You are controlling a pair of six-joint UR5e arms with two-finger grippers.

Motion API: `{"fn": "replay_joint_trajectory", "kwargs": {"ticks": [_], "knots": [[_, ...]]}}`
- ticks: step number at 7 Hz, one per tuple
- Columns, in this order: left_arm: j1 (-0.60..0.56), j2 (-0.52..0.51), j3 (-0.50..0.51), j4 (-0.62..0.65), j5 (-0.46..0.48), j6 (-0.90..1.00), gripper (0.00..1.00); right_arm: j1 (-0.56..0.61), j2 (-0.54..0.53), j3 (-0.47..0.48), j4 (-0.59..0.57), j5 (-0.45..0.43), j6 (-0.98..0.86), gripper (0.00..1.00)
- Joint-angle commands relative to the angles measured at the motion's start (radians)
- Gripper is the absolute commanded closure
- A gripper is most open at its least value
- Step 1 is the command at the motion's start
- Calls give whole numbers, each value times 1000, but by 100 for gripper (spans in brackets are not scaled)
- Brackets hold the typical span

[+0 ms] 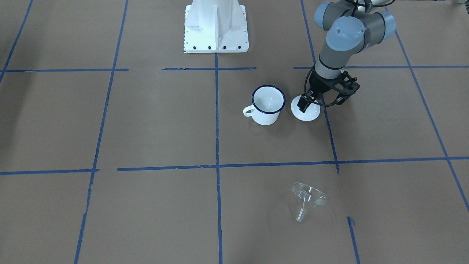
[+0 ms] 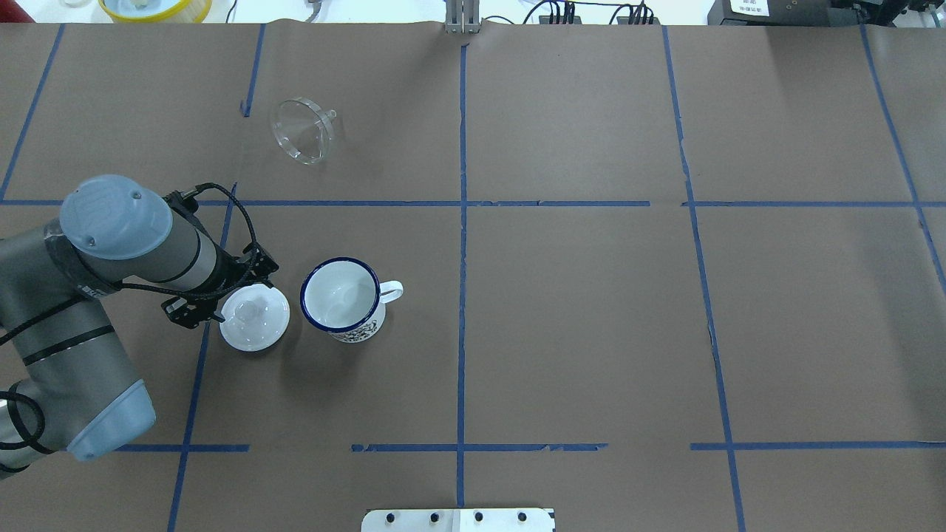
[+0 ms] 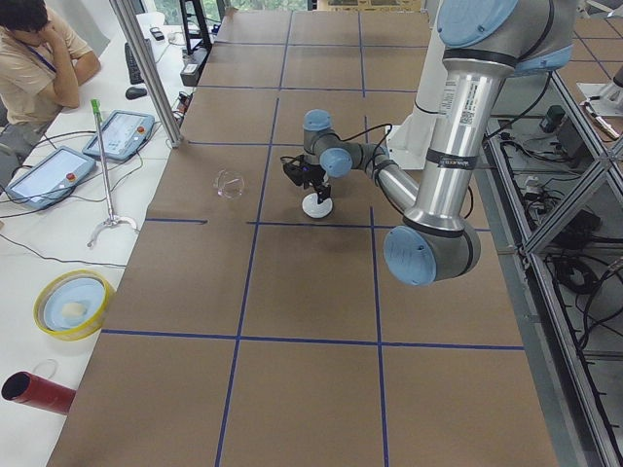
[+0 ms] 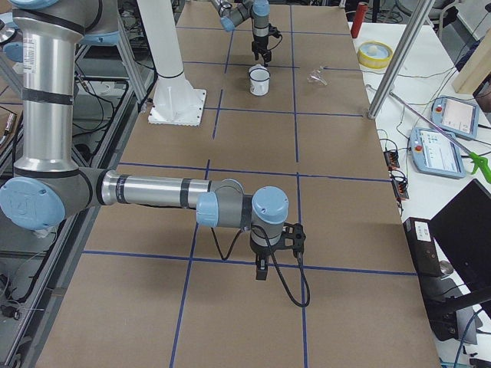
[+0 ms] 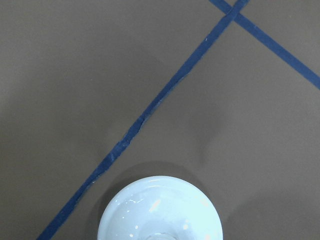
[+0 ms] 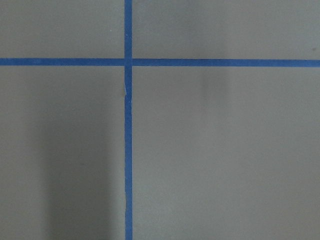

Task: Remove funnel from cup
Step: 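Lower the left gripper and grasp the white lid's knob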

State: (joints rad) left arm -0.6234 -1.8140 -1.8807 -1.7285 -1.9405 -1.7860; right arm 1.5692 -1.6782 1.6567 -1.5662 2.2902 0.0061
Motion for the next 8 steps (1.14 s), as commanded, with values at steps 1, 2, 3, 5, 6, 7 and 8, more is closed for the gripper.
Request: {"fn": "replay_joint_trajectory", "kwargs": {"ticks": [1, 2, 3, 5, 6, 7, 8], "knots": [[7, 1, 11, -2, 0, 0, 18, 0, 0, 0, 0, 0, 0, 0], [11, 1, 21, -2, 0, 2, 22, 0, 0, 0, 0, 0, 0, 0], [14, 1, 19, -2, -3, 0, 25, 0, 0, 0, 0, 0, 0, 0], [14, 1, 20, -2, -31, 0, 49, 0, 0, 0, 0, 0, 0, 0], [14, 1, 18, -2, -31, 0, 56, 0, 0, 0, 0, 0, 0, 0], [14, 1, 18, -2, -31, -1, 75, 0, 0, 0, 0, 0, 0, 0], [14, 1, 15, 0, -37, -1, 100, 0, 0, 0, 0, 0, 0, 0]]}}
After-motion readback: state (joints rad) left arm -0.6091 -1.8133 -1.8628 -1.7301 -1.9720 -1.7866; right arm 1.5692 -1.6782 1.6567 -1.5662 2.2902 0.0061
